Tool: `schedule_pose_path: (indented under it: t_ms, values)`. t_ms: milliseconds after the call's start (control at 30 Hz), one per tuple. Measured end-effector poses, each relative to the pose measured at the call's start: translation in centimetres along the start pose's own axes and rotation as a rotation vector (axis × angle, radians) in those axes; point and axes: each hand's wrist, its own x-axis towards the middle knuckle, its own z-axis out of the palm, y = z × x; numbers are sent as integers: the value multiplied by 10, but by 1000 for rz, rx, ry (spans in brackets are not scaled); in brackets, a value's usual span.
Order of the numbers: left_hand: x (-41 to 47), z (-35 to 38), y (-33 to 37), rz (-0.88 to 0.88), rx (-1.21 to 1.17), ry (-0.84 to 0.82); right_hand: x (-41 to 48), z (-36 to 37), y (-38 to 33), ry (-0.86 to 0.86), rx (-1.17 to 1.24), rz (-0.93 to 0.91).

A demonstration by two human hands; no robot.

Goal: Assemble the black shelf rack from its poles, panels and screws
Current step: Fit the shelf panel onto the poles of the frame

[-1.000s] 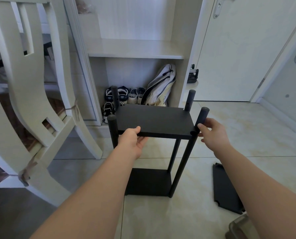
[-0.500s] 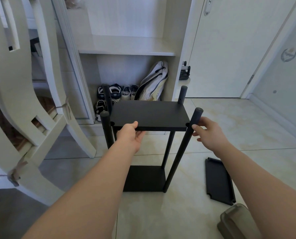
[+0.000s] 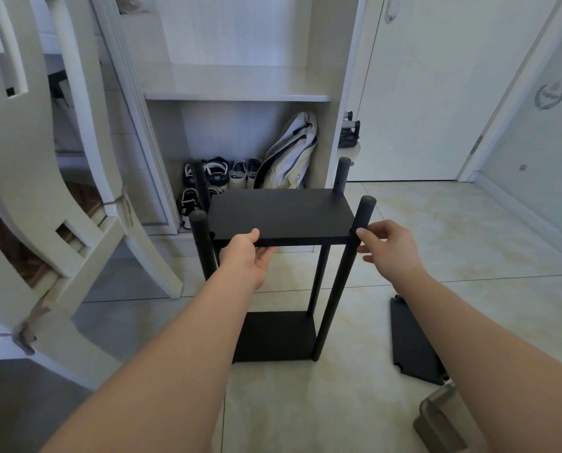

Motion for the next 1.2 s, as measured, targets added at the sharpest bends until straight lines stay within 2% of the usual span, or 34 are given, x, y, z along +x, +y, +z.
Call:
schedule_pose_path:
  t_ms: [133,267,333,433,567,733,833,900,967,1033,1067,1133,1200]
  values:
    - [0,-2,0,-7,-2,1,-12,9,1,-66,-40,233]
    - [-2,-2,-5,-12,7,9,-30,34,-6,-281,285,520]
    - [-4,-3,-7,-15,2,13,-34,50,-15,-317,510,557]
    - [-7,-3,-8,-9,-12,6,-37,72,-27,-249,746,593]
    - [-12,-4,-7,-4,-15,-17,-39,90,-30,-169,794,629]
    - [-15,-8,-5,-24,43,-33,-35,95,-30,-175,787,628]
    - [-20,-11,2,-102,207,-31,-34,93,-29,-173,778,642]
    - [-24,-20,10,-221,406,-41,-34,93,-29,-170,769,655]
    - [-30,-36,22,-293,797,-25,-34,93,-28,-174,764,662]
    - [-35,-56,34,-255,1252,41,-34,93,-26,-172,763,665]
    - [-38,-66,40,-220,1379,84,-33,92,-26,-171,765,664]
    - [-40,-76,50,-126,1390,124,-33,91,-26,-177,765,662]
    - [-39,-75,56,30,1270,112,-34,92,-26,-185,757,667]
